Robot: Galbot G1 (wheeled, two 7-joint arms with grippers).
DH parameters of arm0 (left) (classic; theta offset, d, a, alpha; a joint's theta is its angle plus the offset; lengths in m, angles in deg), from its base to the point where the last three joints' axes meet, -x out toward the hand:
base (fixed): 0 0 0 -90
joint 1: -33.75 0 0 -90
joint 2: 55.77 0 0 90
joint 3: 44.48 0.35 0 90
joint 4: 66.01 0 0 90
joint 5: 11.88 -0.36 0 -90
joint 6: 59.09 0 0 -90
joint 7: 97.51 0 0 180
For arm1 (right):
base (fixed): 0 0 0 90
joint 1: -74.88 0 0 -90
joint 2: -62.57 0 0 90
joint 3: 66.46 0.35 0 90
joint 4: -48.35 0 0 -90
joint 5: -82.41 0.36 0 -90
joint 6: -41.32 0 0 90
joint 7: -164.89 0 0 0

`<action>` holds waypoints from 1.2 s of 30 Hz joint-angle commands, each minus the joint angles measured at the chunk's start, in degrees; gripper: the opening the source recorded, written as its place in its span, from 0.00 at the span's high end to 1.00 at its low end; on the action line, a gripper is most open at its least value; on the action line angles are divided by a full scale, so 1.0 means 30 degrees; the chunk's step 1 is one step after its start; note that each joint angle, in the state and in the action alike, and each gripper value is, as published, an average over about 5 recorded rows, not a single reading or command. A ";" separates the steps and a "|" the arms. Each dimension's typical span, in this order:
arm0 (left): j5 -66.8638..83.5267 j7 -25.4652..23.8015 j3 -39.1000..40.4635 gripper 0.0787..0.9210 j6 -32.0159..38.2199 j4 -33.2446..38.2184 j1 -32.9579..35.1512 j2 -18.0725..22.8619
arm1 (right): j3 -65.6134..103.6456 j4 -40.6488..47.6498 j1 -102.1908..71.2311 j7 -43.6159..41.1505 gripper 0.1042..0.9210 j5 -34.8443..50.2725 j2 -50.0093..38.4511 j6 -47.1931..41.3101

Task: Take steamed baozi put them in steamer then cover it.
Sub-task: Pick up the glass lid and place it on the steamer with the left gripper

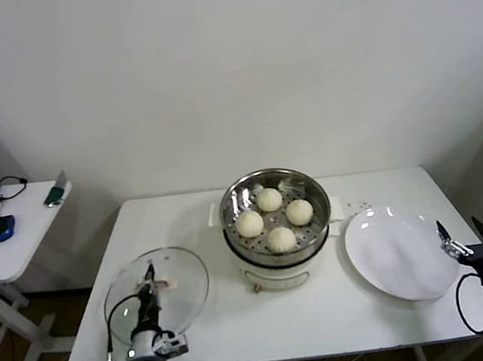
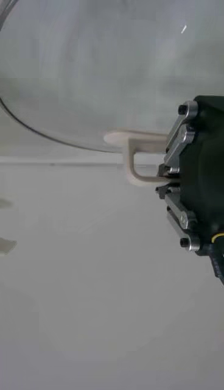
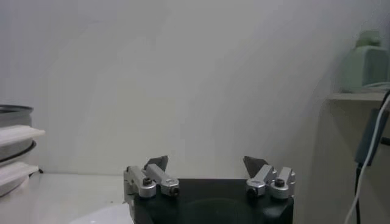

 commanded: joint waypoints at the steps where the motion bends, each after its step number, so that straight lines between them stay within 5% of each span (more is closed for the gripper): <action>1: 0.0133 -0.1188 -0.0794 0.91 -0.2022 0.5656 0.1968 -0.1720 | -0.0177 0.0297 0.0337 -0.0007 0.12 -0.0240 -0.0283 0.0002; 10: 0.1256 -0.3077 -0.1144 0.91 -0.6223 1.0172 0.2021 -0.5019 | -0.0821 0.0945 0.1173 0.0086 0.12 -0.0906 -0.0667 -0.0001; 18: 0.0871 -0.5045 0.3001 0.91 -0.7856 1.0540 -0.3059 -0.6580 | -0.1326 0.1434 0.1756 0.0082 0.12 -0.1313 -0.0653 0.0095; 24: -0.1219 -0.6884 0.6902 0.91 -0.7874 0.7938 -0.7761 -0.4112 | -0.1475 0.1998 0.2232 0.0077 0.12 -0.1493 -0.0372 0.0267; 36: -0.4505 -0.8212 0.9351 0.91 -0.7874 0.3156 -1.0364 0.3286 | -0.1551 0.3006 0.2575 -0.0082 0.12 -0.1876 -0.0483 0.0522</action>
